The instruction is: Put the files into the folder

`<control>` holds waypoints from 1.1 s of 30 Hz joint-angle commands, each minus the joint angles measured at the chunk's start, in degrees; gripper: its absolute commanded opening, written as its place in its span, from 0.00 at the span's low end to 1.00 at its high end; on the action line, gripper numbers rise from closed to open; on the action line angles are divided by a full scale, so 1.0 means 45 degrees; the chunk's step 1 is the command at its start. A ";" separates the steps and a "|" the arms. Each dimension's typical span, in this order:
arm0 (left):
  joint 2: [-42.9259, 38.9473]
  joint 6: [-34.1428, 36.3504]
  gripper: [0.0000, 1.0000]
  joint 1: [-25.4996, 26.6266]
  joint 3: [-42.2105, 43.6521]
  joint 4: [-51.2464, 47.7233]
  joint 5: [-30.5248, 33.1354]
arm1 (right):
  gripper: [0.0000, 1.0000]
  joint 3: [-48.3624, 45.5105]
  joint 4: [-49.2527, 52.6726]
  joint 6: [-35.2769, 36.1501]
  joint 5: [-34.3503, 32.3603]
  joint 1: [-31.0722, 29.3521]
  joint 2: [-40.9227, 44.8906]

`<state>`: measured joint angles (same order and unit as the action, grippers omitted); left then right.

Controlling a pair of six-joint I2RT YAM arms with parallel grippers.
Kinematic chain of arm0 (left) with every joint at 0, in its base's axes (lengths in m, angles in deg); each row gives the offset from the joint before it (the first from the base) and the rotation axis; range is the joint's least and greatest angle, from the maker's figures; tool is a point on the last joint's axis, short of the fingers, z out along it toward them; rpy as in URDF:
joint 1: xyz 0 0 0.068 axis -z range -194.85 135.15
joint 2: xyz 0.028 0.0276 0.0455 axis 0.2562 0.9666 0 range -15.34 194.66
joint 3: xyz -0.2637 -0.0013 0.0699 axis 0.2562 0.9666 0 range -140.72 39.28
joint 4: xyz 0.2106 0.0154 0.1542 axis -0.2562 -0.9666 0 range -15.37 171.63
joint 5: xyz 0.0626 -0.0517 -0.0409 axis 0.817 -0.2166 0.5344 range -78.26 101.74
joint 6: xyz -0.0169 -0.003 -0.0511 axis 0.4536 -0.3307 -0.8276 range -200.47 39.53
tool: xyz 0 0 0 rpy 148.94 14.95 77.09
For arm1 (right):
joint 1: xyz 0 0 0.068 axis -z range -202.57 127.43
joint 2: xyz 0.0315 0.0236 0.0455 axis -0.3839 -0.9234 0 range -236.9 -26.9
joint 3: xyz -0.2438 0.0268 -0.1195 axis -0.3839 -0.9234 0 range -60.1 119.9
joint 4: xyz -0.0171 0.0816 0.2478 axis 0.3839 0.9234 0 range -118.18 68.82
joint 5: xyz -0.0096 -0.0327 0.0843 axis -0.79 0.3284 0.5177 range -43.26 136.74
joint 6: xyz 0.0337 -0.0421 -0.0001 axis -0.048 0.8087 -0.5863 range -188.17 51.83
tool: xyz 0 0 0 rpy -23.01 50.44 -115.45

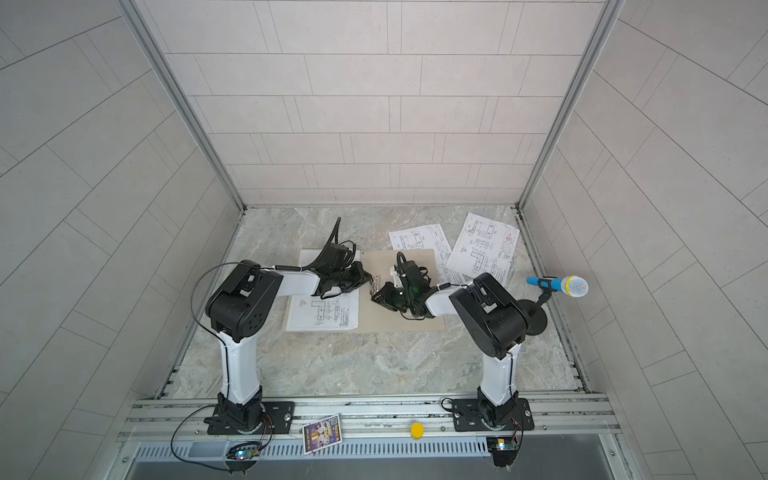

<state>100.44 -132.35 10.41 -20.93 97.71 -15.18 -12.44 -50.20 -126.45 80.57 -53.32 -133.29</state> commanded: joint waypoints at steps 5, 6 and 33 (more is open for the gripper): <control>0.0305 0.0122 0.00 -0.0046 0.0508 -0.1483 0.0862 | 0.16 0.0431 0.0342 0.0078 -0.0095 0.0050 -0.0492; 0.0311 0.0112 0.00 -0.0046 0.0527 -0.1472 0.0848 | 0.16 0.0462 0.0343 0.0099 -0.0075 0.0035 -0.0561; 0.0421 0.0327 0.00 -0.0099 0.0391 -0.1521 0.0606 | 0.06 0.0434 0.0150 -0.0134 -0.0124 0.0251 -0.0577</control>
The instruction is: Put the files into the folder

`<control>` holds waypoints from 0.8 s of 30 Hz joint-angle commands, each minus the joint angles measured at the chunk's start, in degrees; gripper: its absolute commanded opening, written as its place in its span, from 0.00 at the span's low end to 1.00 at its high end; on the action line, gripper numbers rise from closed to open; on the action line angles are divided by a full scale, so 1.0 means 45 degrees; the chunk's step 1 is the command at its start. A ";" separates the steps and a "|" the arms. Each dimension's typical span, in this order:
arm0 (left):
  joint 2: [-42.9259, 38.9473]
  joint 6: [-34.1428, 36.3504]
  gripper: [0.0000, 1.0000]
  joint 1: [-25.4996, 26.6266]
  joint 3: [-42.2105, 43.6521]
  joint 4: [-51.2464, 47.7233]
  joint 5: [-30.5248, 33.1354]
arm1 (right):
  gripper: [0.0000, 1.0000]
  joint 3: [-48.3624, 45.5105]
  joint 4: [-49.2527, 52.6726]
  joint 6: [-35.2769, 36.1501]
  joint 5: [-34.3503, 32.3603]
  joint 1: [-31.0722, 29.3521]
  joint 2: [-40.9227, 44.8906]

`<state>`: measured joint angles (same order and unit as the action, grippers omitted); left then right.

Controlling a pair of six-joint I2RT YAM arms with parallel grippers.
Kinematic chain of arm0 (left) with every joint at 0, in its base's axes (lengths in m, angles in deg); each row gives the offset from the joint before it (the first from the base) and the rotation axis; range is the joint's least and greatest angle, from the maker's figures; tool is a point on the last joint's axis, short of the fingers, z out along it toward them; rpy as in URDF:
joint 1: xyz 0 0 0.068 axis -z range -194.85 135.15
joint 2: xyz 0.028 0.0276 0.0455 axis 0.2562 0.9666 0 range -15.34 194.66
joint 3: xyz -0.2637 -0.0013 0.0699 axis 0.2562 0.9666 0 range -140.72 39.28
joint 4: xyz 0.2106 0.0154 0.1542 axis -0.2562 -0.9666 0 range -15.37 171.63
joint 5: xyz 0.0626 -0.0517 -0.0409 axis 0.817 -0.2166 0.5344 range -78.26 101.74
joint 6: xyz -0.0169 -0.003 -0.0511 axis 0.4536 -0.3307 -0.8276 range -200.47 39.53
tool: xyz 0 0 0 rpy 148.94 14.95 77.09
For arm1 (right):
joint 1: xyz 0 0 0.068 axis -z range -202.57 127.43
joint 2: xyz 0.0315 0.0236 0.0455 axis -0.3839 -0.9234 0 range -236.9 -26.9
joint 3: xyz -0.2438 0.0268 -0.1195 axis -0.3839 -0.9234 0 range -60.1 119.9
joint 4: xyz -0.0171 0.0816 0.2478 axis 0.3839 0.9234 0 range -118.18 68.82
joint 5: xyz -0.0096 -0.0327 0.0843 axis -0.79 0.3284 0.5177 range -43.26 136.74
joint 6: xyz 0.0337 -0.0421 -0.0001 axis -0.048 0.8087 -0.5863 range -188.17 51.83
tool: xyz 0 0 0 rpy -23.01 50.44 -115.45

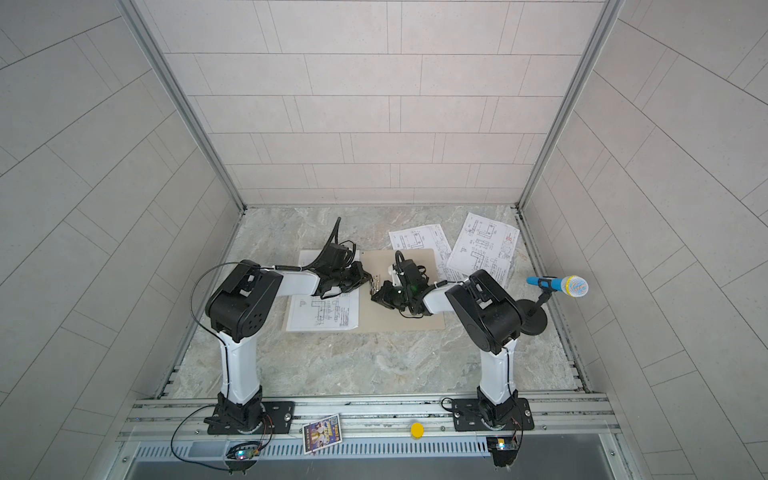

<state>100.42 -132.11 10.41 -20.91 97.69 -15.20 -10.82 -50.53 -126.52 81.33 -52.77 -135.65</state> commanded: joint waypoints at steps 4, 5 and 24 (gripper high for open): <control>0.0417 0.0312 0.00 -0.0118 0.0405 -0.1514 0.0605 | 0.04 0.0050 0.0255 -0.0118 -0.0266 0.0206 -0.0130; 0.0446 0.0321 0.00 -0.0119 0.0405 -0.1516 0.0586 | 0.03 0.0036 0.0240 -0.0111 -0.0231 0.0225 -0.0164; 0.0931 0.0940 0.00 -0.0153 -0.0004 -0.2118 0.0376 | 0.00 -0.0009 0.2858 0.1164 -0.1610 0.0460 -0.0541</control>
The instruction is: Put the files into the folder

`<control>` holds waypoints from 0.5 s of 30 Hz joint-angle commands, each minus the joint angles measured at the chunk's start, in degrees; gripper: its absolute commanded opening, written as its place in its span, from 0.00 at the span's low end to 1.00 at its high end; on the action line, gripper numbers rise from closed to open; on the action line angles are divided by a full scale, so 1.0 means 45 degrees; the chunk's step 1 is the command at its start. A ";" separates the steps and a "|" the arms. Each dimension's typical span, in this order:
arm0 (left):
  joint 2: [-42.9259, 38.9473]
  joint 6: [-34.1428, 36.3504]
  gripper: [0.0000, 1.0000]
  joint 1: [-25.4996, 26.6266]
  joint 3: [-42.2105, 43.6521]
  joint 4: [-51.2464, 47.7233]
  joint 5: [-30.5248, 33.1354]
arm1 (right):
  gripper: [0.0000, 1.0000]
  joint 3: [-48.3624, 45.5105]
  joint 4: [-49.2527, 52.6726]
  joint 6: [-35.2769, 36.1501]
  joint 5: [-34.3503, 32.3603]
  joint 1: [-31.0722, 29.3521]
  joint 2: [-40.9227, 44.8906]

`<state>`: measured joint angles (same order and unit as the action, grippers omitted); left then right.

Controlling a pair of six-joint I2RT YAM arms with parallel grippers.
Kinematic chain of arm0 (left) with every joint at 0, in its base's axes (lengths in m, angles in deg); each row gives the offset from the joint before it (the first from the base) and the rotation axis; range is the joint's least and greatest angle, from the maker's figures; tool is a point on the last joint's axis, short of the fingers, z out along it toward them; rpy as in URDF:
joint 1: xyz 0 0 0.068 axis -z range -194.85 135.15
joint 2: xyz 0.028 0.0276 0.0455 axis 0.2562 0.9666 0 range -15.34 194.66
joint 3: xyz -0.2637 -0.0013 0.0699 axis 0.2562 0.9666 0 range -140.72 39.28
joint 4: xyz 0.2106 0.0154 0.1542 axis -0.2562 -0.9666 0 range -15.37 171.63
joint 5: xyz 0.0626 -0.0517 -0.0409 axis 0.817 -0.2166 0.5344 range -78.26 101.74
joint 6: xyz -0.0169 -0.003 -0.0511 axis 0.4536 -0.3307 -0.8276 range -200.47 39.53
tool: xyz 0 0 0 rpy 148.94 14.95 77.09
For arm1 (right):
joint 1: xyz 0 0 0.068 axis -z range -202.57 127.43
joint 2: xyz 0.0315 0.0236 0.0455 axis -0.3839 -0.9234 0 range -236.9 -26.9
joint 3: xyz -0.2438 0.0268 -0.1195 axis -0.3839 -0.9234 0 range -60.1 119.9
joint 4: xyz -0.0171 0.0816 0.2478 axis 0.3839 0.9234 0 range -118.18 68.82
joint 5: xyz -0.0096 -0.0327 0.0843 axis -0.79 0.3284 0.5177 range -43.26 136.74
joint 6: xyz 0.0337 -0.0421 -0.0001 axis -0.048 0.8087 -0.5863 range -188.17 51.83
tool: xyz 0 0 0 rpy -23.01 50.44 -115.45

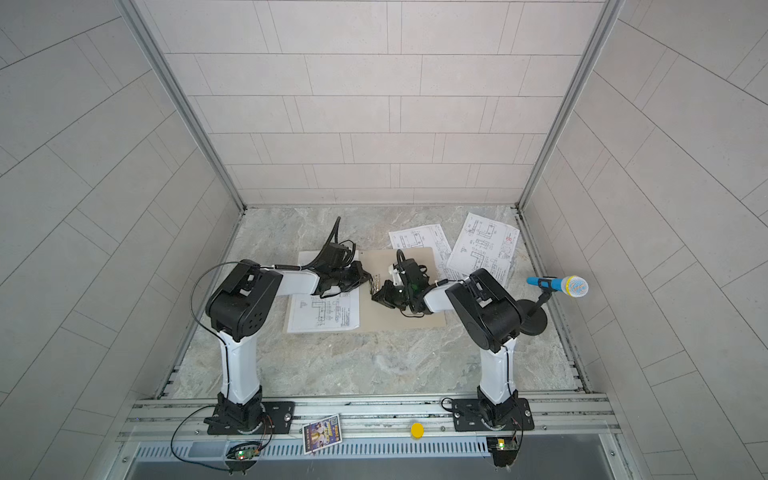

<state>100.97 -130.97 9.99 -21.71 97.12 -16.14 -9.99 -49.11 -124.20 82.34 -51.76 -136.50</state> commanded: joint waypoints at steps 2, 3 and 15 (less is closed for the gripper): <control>0.0831 0.0836 0.00 -0.0061 0.0145 -0.2107 0.0590 | 0.00 -0.0144 0.2989 0.0875 -0.2100 0.0273 -0.0371; 0.0861 0.0884 0.00 -0.0069 0.0145 -0.2133 0.0582 | 0.00 -0.0141 0.3094 0.0917 -0.2181 0.0294 -0.0401; 0.1272 0.1125 0.00 -0.0071 -0.0213 -0.2366 0.0062 | 0.00 -0.0317 0.3491 0.0798 -0.2385 0.0735 -0.0944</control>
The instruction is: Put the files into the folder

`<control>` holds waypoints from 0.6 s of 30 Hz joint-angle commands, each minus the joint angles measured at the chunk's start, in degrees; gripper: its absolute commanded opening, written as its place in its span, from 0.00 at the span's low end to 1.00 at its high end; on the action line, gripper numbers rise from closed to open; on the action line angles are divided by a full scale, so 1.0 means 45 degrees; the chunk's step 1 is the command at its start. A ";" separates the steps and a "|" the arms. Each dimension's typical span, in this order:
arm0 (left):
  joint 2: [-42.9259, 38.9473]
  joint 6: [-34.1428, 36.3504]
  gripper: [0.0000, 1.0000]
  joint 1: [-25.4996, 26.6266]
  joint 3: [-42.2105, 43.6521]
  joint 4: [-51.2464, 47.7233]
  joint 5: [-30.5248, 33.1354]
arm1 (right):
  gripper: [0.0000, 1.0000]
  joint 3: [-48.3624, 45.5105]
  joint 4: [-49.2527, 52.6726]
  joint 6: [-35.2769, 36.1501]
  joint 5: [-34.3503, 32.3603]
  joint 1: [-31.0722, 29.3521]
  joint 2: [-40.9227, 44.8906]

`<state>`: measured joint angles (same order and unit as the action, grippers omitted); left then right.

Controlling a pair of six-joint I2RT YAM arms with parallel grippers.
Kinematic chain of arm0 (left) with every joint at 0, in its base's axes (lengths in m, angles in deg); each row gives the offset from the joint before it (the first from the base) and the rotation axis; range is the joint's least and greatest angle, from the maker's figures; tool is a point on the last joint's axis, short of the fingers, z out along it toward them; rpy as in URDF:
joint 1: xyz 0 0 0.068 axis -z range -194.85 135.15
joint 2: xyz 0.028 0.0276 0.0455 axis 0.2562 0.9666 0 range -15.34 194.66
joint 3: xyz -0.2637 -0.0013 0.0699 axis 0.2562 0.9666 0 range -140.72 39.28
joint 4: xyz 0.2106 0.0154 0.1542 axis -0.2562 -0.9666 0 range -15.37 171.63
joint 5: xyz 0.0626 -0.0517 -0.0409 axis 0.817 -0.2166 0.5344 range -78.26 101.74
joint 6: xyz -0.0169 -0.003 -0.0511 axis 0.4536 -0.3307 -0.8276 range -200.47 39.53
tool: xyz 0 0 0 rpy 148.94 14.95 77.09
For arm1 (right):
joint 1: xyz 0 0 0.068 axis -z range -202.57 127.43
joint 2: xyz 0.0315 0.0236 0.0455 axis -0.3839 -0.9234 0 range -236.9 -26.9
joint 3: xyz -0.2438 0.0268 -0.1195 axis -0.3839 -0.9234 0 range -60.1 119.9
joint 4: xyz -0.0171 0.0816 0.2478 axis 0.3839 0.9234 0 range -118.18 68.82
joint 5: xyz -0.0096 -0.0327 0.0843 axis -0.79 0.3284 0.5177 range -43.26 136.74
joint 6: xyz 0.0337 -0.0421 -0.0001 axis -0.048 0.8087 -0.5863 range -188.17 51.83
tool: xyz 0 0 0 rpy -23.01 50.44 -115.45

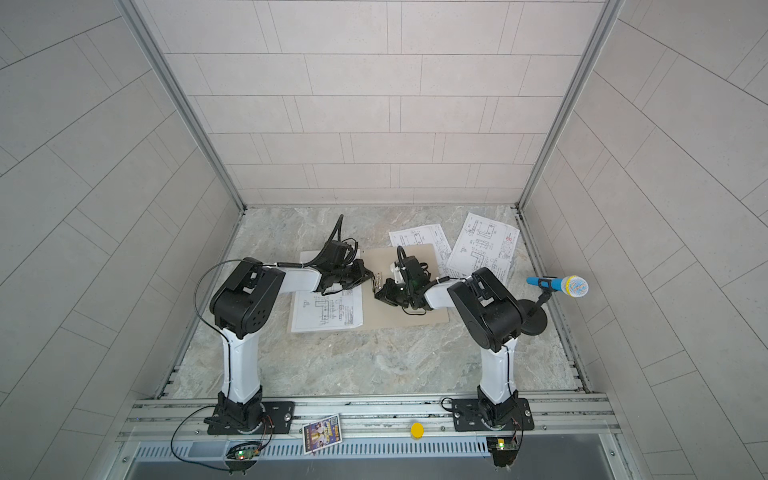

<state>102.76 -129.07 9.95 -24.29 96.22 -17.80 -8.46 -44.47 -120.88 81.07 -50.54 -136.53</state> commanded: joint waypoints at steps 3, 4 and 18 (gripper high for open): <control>0.0940 0.0719 0.00 -0.0042 0.0354 -0.2164 0.0378 | 0.00 -0.0717 0.2569 -0.0086 -0.2288 0.0511 -0.1002; 0.0959 0.0722 0.00 -0.0059 0.0351 -0.2154 0.0339 | 0.00 -0.0829 0.2399 -0.0230 -0.2366 0.0550 -0.0992; 0.1136 0.0797 0.00 -0.0039 0.0243 -0.2149 0.0197 | 0.00 -0.2067 -0.0470 -0.1987 -0.2131 0.0980 -0.0506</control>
<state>104.03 -128.63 9.93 -25.34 96.49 -19.33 -14.40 -55.44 -127.24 81.55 -48.51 -136.29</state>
